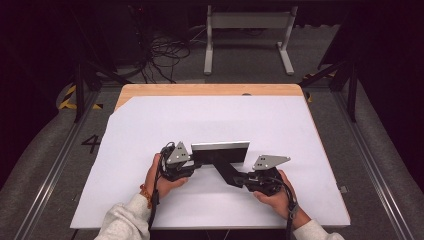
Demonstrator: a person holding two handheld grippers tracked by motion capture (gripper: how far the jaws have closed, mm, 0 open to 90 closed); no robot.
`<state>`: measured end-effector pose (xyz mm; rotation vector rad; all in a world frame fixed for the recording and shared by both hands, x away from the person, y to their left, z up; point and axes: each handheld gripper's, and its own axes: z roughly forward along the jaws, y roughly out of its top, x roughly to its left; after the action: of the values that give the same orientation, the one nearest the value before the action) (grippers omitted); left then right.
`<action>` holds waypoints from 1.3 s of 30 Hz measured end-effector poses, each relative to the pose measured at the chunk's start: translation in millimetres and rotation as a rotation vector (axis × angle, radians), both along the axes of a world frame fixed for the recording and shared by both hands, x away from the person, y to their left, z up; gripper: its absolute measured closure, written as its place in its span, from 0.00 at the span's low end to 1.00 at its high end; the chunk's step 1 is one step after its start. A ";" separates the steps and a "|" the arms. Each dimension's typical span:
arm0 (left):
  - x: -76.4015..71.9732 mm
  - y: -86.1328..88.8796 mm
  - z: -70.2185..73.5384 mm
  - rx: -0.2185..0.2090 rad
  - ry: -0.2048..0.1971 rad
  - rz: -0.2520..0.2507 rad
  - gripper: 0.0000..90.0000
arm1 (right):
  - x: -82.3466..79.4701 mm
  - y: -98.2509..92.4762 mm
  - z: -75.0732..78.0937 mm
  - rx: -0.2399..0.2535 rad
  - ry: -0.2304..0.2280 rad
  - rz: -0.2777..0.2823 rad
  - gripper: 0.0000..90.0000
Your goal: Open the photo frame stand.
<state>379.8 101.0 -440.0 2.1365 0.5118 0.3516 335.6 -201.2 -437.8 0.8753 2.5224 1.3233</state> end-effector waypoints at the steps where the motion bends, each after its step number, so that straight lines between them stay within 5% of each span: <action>1: -0.5 -0.6 -0.9 -0.001 0.005 -0.002 0.77 | -1.0 0.3 -0.6 -0.004 0.002 0.002 0.90; 15: -1.7 -2.2 -2.1 0.013 0.008 -0.003 0.77 | -4.5 1.5 -2.1 -0.021 -0.002 0.012 0.91; 25: -1.4 -5.3 -2.2 0.033 -0.039 0.023 0.75 | -5.5 3.7 -2.4 -0.038 -0.028 0.013 0.91; 39: 4.5 -4.6 -6.6 0.028 -0.016 0.049 0.73 | -5.9 7.1 -5.3 -0.062 -0.045 0.003 0.91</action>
<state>384.2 96.4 -446.6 2.1493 0.5544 0.4048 329.7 -194.1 -443.1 0.8206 2.5174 1.2436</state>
